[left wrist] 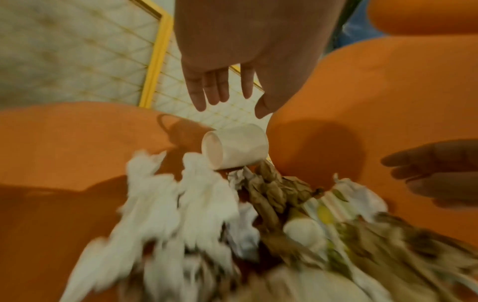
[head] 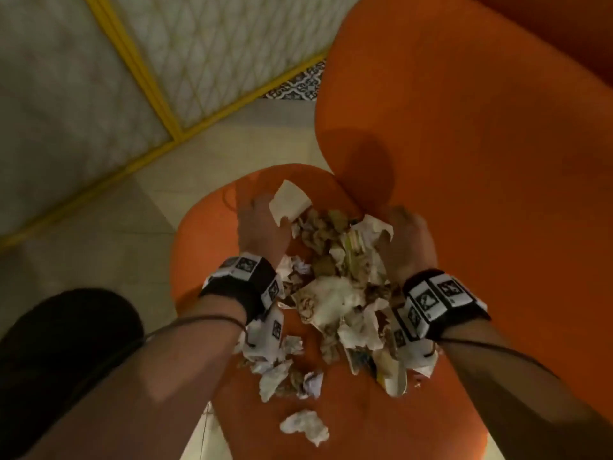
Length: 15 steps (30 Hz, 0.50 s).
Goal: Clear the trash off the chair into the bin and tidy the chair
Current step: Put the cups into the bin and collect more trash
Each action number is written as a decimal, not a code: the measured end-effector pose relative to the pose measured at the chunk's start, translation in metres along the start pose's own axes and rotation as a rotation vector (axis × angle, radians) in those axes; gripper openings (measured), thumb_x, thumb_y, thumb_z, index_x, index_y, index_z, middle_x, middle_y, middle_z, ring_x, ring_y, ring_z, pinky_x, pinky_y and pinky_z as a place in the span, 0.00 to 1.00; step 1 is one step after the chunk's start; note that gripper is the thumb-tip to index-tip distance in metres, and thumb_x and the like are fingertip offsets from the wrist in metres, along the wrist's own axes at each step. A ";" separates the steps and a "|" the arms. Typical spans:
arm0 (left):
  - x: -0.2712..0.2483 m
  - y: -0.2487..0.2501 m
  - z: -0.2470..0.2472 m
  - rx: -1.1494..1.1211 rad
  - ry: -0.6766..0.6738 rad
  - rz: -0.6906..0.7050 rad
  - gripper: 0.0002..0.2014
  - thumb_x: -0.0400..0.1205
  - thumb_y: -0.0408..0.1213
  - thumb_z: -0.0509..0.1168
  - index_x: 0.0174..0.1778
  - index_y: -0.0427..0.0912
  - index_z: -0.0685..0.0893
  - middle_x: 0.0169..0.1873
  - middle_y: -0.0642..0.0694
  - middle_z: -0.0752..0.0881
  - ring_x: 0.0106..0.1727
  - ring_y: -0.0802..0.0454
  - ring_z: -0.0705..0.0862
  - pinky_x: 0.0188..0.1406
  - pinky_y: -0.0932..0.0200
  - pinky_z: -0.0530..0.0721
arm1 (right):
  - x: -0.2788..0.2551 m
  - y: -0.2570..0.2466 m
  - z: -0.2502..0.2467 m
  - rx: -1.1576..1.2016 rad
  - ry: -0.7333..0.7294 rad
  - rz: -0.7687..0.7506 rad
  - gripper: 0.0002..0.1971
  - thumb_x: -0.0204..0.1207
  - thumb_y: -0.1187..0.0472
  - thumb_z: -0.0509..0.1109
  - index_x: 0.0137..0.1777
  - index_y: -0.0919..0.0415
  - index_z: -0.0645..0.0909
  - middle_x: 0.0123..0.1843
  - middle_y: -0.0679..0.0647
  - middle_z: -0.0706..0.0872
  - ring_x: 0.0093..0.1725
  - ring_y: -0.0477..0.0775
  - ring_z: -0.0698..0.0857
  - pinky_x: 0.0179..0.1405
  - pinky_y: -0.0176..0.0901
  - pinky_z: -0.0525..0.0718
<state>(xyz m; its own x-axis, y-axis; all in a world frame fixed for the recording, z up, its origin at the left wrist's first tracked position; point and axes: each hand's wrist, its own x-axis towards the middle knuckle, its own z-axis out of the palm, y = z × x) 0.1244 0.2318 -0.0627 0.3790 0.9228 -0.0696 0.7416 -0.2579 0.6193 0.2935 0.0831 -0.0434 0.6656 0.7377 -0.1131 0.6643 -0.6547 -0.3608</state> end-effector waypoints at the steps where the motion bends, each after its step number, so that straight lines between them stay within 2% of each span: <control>1: 0.015 0.004 0.001 0.059 -0.041 -0.002 0.28 0.78 0.41 0.67 0.74 0.40 0.68 0.75 0.35 0.65 0.75 0.37 0.66 0.70 0.48 0.69 | 0.011 0.000 0.000 -0.010 -0.071 0.018 0.26 0.80 0.63 0.60 0.78 0.51 0.65 0.78 0.55 0.69 0.75 0.60 0.69 0.71 0.54 0.75; 3: 0.040 0.009 0.007 0.140 -0.126 0.012 0.35 0.77 0.46 0.69 0.77 0.41 0.63 0.76 0.36 0.63 0.75 0.35 0.63 0.70 0.41 0.69 | 0.025 0.002 0.003 -0.046 -0.213 0.060 0.23 0.80 0.64 0.60 0.75 0.55 0.67 0.75 0.59 0.73 0.71 0.63 0.73 0.64 0.56 0.79; 5: 0.058 0.010 0.015 0.195 -0.227 0.038 0.41 0.74 0.50 0.71 0.80 0.47 0.57 0.77 0.35 0.61 0.76 0.32 0.61 0.71 0.38 0.68 | 0.030 0.003 0.006 -0.147 -0.322 0.078 0.15 0.78 0.65 0.60 0.64 0.62 0.76 0.65 0.62 0.81 0.64 0.65 0.77 0.53 0.51 0.80; 6: 0.066 0.008 0.021 0.219 -0.287 0.042 0.44 0.73 0.53 0.71 0.80 0.50 0.54 0.77 0.35 0.60 0.76 0.31 0.61 0.72 0.37 0.68 | 0.031 0.004 0.008 -0.170 -0.335 0.081 0.13 0.77 0.65 0.60 0.61 0.62 0.77 0.62 0.62 0.82 0.62 0.64 0.77 0.51 0.52 0.79; 8: 0.074 0.004 0.033 0.244 -0.381 0.059 0.47 0.72 0.55 0.72 0.81 0.51 0.51 0.75 0.34 0.62 0.72 0.30 0.67 0.68 0.37 0.73 | 0.029 0.009 0.014 -0.151 -0.324 0.117 0.13 0.80 0.61 0.60 0.62 0.60 0.76 0.60 0.61 0.83 0.63 0.64 0.76 0.56 0.53 0.79; 11: 0.069 0.000 0.046 0.229 -0.358 0.132 0.46 0.69 0.47 0.75 0.78 0.46 0.56 0.67 0.34 0.71 0.64 0.31 0.75 0.58 0.37 0.79 | 0.018 0.018 0.019 -0.064 -0.312 0.180 0.18 0.79 0.51 0.65 0.66 0.57 0.74 0.57 0.59 0.85 0.62 0.62 0.78 0.58 0.54 0.79; 15: 0.056 -0.007 0.053 0.106 -0.272 0.100 0.44 0.66 0.43 0.78 0.74 0.45 0.61 0.65 0.37 0.75 0.63 0.35 0.77 0.56 0.40 0.80 | 0.002 0.025 0.019 0.096 -0.265 0.215 0.23 0.76 0.50 0.70 0.69 0.55 0.75 0.40 0.53 0.83 0.56 0.61 0.82 0.50 0.49 0.81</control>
<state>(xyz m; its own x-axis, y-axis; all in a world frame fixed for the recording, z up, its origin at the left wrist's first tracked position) 0.1697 0.2698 -0.1123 0.5764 0.7845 -0.2286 0.7417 -0.3849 0.5493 0.3051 0.0715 -0.0706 0.6674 0.6099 -0.4273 0.4751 -0.7906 -0.3863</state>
